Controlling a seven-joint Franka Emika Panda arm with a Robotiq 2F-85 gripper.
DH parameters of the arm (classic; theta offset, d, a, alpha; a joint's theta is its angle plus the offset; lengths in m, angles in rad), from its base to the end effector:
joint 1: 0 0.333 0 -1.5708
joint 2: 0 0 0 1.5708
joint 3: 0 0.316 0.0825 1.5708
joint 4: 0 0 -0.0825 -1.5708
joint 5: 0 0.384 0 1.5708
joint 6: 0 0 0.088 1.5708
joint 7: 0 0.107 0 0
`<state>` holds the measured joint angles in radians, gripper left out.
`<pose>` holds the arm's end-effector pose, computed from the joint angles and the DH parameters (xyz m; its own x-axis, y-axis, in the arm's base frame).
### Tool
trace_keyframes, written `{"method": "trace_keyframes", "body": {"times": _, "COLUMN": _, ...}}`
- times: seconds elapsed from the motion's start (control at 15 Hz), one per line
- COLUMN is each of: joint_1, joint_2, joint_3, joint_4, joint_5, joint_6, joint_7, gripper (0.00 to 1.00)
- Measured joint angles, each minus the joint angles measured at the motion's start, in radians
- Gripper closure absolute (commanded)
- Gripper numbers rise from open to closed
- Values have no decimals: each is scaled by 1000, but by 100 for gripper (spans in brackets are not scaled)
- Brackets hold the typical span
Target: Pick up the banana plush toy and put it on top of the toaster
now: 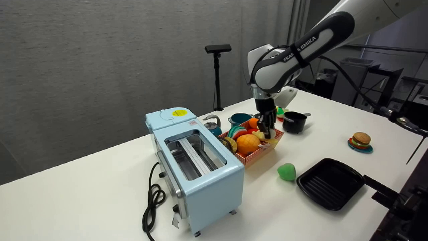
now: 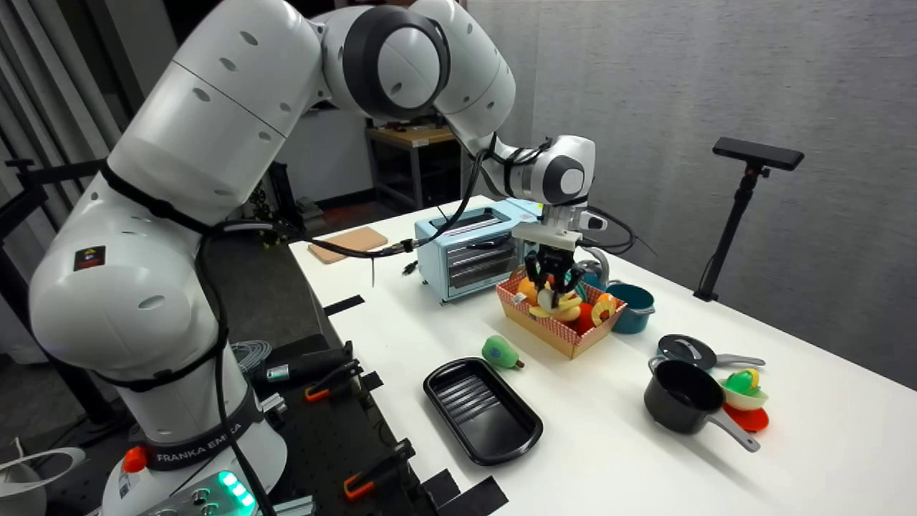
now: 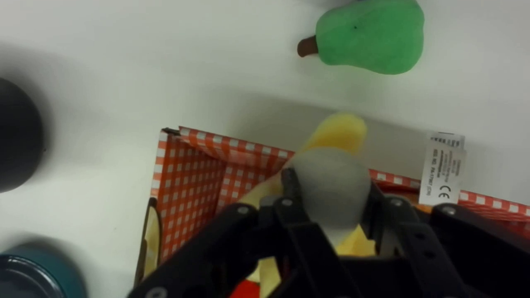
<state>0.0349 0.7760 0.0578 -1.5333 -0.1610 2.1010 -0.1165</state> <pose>0.6824 0.0506 0.1812 0.9367 0.2762 -0.2151 0.2938 -0.9543 0.0540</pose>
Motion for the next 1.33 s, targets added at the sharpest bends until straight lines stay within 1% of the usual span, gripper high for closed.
{"method": "trace_keyframes", "body": {"times": 0.07, "joint_1": 0, "joint_2": 0, "joint_3": 0, "joint_4": 1, "joint_5": 1, "joint_6": 0, "joint_7": 0, "gripper": 98}}
{"method": "trace_keyframes", "body": {"times": 0.13, "joint_1": 0, "joint_2": 0, "joint_3": 0, "joint_4": 1, "joint_5": 2, "joint_6": 0, "joint_7": 0, "gripper": 100}}
{"method": "trace_keyframes", "body": {"times": 0.2, "joint_1": 0, "joint_2": -1, "joint_3": 0, "joint_4": 1, "joint_5": 6, "joint_6": 0, "joint_7": 0, "gripper": 100}}
{"method": "trace_keyframes", "body": {"times": 0.27, "joint_1": 0, "joint_2": -3, "joint_3": 0, "joint_4": 1, "joint_5": 12, "joint_6": 0, "joint_7": 1, "gripper": 98}}
{"method": "trace_keyframes", "body": {"times": 0.33, "joint_1": 0, "joint_2": -5, "joint_3": 1, "joint_4": 1, "joint_5": 17, "joint_6": 0, "joint_7": 1, "gripper": 99}}
{"method": "trace_keyframes", "body": {"times": 0.53, "joint_1": 2, "joint_2": -22, "joint_3": 10, "joint_4": -4, "joint_5": 41, "joint_6": 0, "joint_7": 3, "gripper": 98}}
{"method": "trace_keyframes", "body": {"times": 0.93, "joint_1": 17, "joint_2": -129, "joint_3": 52, "joint_4": -58, "joint_5": 111, "joint_6": -5, "joint_7": 6, "gripper": 98}}
{"method": "trace_keyframes", "body": {"times": 1.33, "joint_1": 47, "joint_2": -235, "joint_3": 75, "joint_4": -114, "joint_5": 119, "joint_6": -15, "joint_7": 8, "gripper": 98}}
